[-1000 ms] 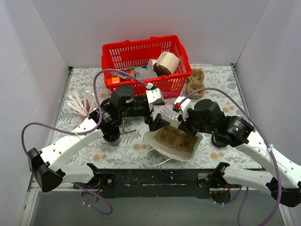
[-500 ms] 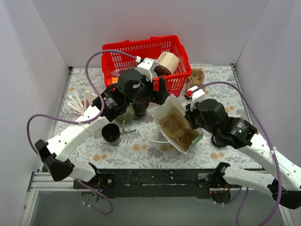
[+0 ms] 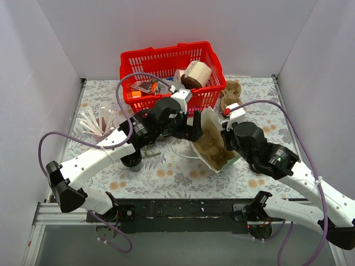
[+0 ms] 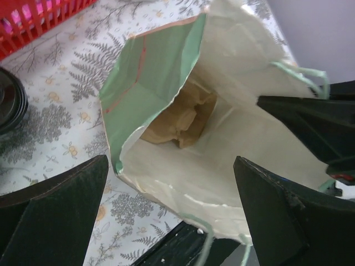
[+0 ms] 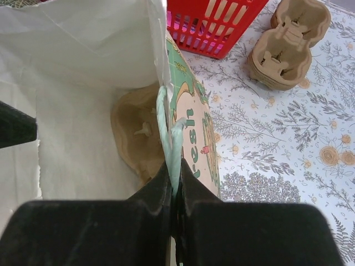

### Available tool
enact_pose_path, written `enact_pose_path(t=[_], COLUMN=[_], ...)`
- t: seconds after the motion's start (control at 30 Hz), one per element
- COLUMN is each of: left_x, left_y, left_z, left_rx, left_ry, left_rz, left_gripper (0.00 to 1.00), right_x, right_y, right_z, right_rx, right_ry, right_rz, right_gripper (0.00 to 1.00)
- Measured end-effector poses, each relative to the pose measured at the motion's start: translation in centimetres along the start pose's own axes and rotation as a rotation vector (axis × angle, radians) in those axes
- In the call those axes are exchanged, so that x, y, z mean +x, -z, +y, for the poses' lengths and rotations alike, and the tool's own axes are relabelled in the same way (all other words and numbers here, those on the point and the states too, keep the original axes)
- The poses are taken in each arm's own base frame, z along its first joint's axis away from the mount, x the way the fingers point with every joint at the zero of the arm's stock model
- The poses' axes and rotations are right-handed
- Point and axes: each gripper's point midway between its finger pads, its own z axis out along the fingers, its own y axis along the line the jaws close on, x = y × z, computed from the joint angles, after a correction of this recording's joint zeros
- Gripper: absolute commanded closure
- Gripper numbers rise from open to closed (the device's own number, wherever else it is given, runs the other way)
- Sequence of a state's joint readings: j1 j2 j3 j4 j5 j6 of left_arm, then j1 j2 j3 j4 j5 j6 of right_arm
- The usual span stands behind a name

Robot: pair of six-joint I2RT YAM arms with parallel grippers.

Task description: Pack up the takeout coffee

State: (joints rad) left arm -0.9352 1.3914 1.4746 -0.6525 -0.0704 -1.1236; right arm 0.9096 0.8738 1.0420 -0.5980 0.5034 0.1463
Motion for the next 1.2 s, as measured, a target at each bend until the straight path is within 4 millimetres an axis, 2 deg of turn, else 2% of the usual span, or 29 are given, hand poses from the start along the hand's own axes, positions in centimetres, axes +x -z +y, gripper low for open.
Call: enact_pose_path(t=[0.07,0.2,0.23,0.33,0.37,0.47,0.53,0.6,0.63,0.67,0.8,0.9,0.93,1.0,1.03,1.1,1.13,1.2], left_x=[0.9,2.2,2.7,3.8,4.1,3.9,3.4,2.9,2.5,2.3,1.5,0.9,0.6,0.1,-0.2,-0.3,-0.2,0.2], left_y=[-0.6,-2.3,-2.7,-3.7,-3.6,-3.4,-3.3,-3.1,-3.1,-3.0,-2.6,-2.7,-2.8,-3.4,-3.8,-4.6,-4.9,-5.4], left_z=[0.7,2.7,3.2,4.5,4.7,4.8,4.5,4.0,3.8,3.6,3.1,2.7,2.5,2.1,2.1,2.2,2.3,2.6], left_rx=[-0.034,-0.146,-0.176,-0.248,-0.261,-0.272,-0.264,-0.254,-0.247,-0.243,-0.236,-0.239,-0.239,-0.245,-0.255,-0.271,-0.279,-0.291], left_ry=[0.016,0.05,0.054,0.066,0.069,0.072,0.075,0.076,0.074,0.076,0.072,0.07,0.069,0.063,0.059,0.055,0.053,0.051], left_rz=[0.022,0.056,0.072,0.104,0.111,0.104,0.092,0.08,0.073,0.067,0.061,0.068,0.073,0.084,0.088,0.091,0.096,0.109], left_gripper=[0.02,0.21,0.32,0.55,0.58,0.65,0.76,0.92,0.96,0.99,1.0,1.0,1.0,1.0,1.0,1.0,1.0,1.0], right_x=[0.1,-0.6,-0.7,-0.7,-0.6,-0.4,-0.4,-0.2,-0.1,0.1,0.8,0.9,0.9,0.7,0.5,0.3,0.2,0.3], right_y=[0.0,0.7,0.9,1.4,1.4,1.5,1.5,1.2,1.1,0.8,0.1,0.0,0.0,0.0,0.0,-0.2,-0.4,-0.6], right_z=[0.0,-0.1,-0.2,-0.4,-0.4,-0.6,-0.7,-0.7,-0.8,-0.9,-1.7,-2.2,-2.3,-2.4,-2.3,-2.0,-1.8,-1.1], right_rx=[-0.003,-0.02,-0.024,-0.026,-0.025,-0.019,-0.015,-0.005,0.004,0.017,0.093,0.145,0.155,0.173,0.179,0.179,0.173,0.132], right_ry=[-0.003,-0.027,-0.035,-0.059,-0.062,-0.069,-0.072,-0.073,-0.077,-0.081,-0.102,-0.128,-0.138,-0.147,-0.145,-0.135,-0.127,-0.091], right_rz=[-0.013,-0.077,-0.093,-0.122,-0.124,-0.127,-0.126,-0.115,-0.108,-0.098,-0.06,-0.037,-0.026,0.0,0.024,0.053,0.065,0.085], right_gripper=[0.99,0.99,0.99,0.99,0.99,0.99,0.99,0.99,0.99,0.99,0.99,0.93,0.86,0.8,0.67,0.48,0.32,0.25])
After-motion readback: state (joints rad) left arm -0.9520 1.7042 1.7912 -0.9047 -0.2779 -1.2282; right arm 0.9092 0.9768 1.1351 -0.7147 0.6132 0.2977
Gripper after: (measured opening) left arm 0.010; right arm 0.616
